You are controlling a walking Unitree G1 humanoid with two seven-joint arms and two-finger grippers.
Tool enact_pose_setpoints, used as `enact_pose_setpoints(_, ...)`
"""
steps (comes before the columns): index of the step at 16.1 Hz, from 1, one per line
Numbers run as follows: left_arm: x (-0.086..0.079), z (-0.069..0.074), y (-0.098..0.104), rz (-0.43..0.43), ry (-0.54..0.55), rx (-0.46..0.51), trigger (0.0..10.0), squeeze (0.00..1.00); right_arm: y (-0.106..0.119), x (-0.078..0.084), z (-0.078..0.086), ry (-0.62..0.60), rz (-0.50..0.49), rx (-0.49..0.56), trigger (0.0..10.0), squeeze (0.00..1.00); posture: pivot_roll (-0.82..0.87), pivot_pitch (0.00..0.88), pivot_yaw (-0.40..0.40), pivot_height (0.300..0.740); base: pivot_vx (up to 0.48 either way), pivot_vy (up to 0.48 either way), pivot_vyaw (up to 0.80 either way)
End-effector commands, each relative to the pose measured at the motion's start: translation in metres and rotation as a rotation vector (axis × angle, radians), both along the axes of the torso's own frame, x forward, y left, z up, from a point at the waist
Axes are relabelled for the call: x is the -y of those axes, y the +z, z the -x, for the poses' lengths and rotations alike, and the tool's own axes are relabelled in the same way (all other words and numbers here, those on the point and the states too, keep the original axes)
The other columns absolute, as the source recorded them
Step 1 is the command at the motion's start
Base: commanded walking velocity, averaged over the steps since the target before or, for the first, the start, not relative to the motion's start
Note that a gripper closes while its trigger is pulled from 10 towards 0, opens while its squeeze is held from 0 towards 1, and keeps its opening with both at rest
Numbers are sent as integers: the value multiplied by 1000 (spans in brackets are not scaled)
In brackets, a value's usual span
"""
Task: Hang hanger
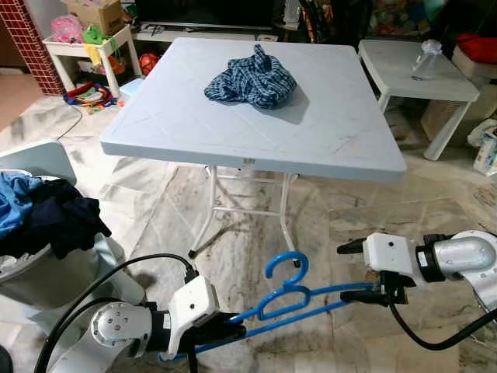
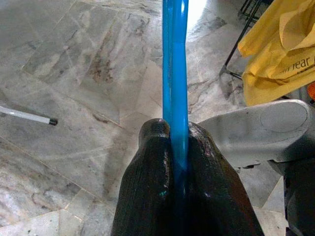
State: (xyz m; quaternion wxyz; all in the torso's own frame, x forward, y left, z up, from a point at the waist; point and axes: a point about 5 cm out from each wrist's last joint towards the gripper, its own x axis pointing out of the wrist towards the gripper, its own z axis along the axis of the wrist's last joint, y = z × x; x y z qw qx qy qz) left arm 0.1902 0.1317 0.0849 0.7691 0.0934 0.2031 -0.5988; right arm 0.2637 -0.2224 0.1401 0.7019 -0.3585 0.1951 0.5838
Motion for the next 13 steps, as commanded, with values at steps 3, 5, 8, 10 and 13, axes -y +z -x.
enact_pose_setpoints(3, -2, 1, 0, -16, -11, 10, 10000, 0, 4, -3, 8, 55, 16, -48, 0, 0, 3, 75, -16, 740, 0, 0, 0)
enact_pose_setpoints(5, -1, 1, -1, -21, -17, 13, 10000, 0, 2, -7, 16, 89, 18, -101, 0, 0, 1, 76, -15, 740, 0, 0, 0)
enact_pose_setpoints(8, 1, 0, -1, -21, -20, 19, 10000, 0, -4, -8, 22, 101, 32, -132, 0, 0, -2, 75, -14, 740, 0, 0, 0)
enact_pose_setpoints(10, 1, -1, -1, -20, -20, 22, 10000, 0, -8, -13, 25, 103, 22, -132, 0, 0, -4, 75, -14, 740, 0, 0, 0)
enact_pose_setpoints(13, 3, -1, 0, -17, -23, 22, 10000, 0, -15, -22, 24, 100, 34, -99, 0, 0, -4, 75, -12, 740, 0, 0, 0)
